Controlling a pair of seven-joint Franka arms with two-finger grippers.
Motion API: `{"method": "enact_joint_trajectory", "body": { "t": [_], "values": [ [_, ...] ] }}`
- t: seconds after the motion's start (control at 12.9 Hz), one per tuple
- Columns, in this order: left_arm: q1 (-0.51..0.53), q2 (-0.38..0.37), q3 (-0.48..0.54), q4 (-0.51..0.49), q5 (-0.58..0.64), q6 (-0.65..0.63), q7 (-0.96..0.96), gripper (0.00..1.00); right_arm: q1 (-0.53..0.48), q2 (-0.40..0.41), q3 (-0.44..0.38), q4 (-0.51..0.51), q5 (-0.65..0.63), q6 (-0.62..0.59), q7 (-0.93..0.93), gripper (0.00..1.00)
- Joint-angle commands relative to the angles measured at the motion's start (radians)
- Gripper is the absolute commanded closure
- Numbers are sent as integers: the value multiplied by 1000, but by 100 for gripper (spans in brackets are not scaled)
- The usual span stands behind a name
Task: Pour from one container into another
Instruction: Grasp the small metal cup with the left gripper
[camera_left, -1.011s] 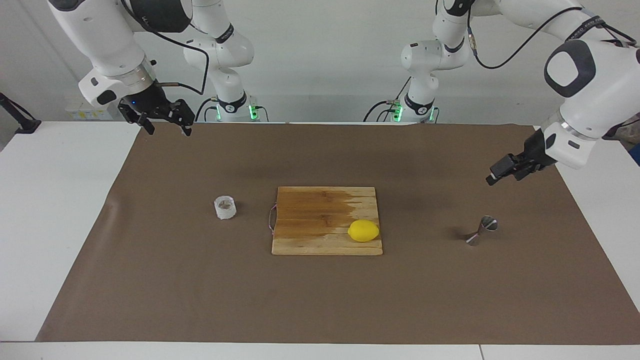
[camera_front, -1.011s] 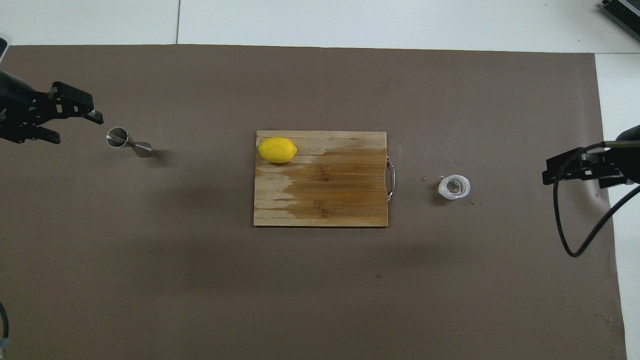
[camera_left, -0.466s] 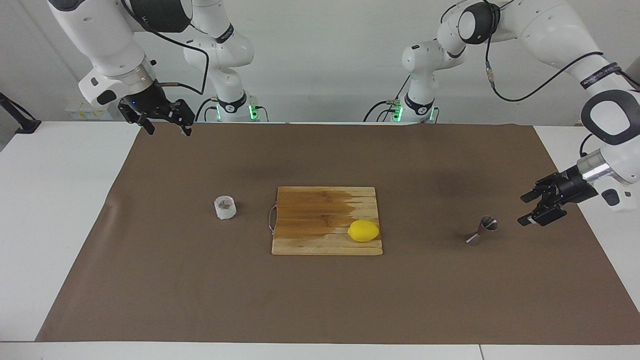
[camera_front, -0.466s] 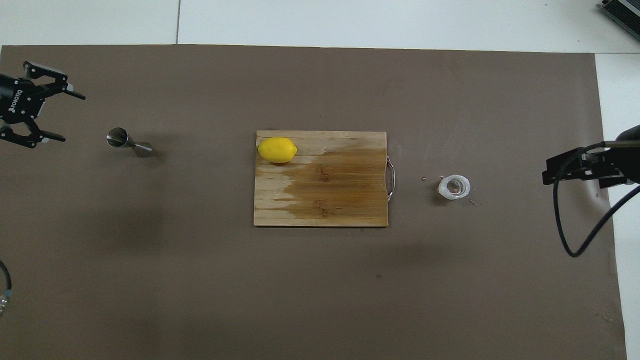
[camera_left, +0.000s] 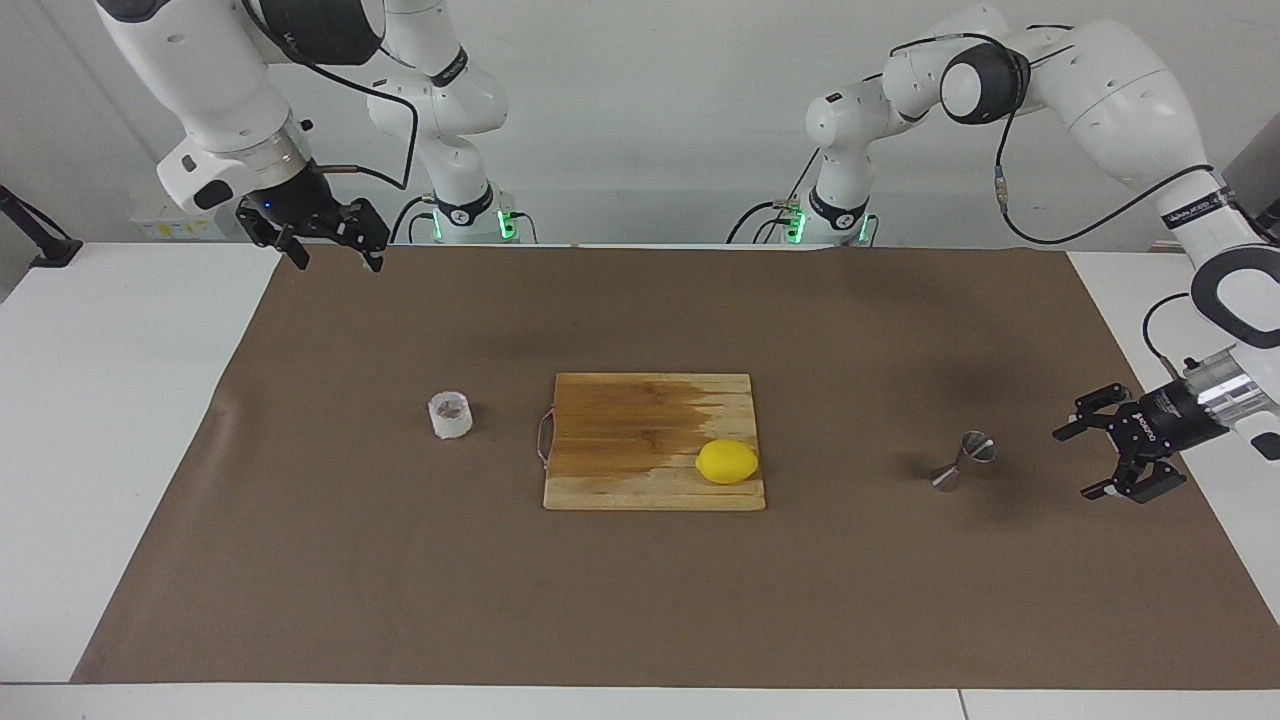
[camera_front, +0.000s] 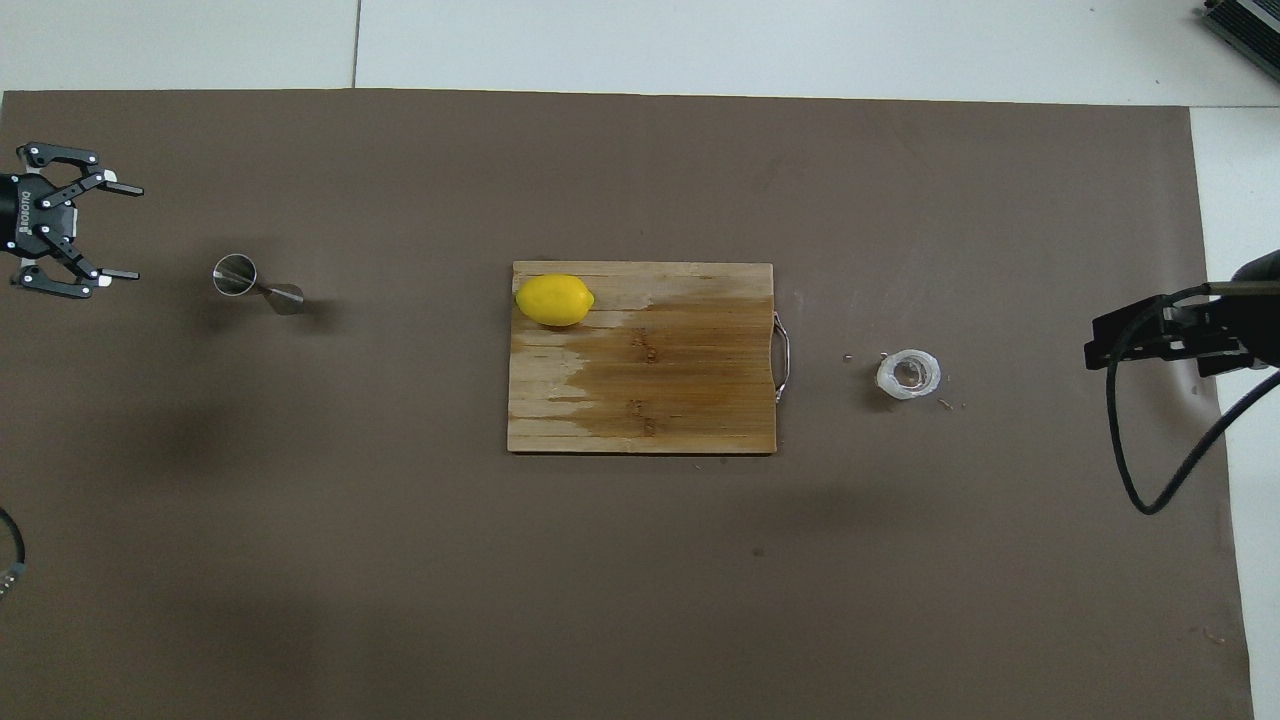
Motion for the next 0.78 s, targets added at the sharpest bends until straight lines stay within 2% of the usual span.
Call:
{"method": "enact_joint_trajectory", "body": {
  "t": [0.0,0.08,0.39,0.7],
  "values": [
    [2,-110,-3,-260,-68,141,-32,0,5,-14,-9,-6,3,-10,-26,0],
    [2,-135,-3,-334,-94,194,-33,0,5,-14,-9,-8,3,-10,-26,0],
    [-7,-201,-3,-500,-211,216,-30,0,5,-14,-7,-6,3,-12,-26,0],
    [-53,-215,-5,-573,-329,337,-58,0,5,-14,-9,-8,3,-10,-26,0]
  ]
}}
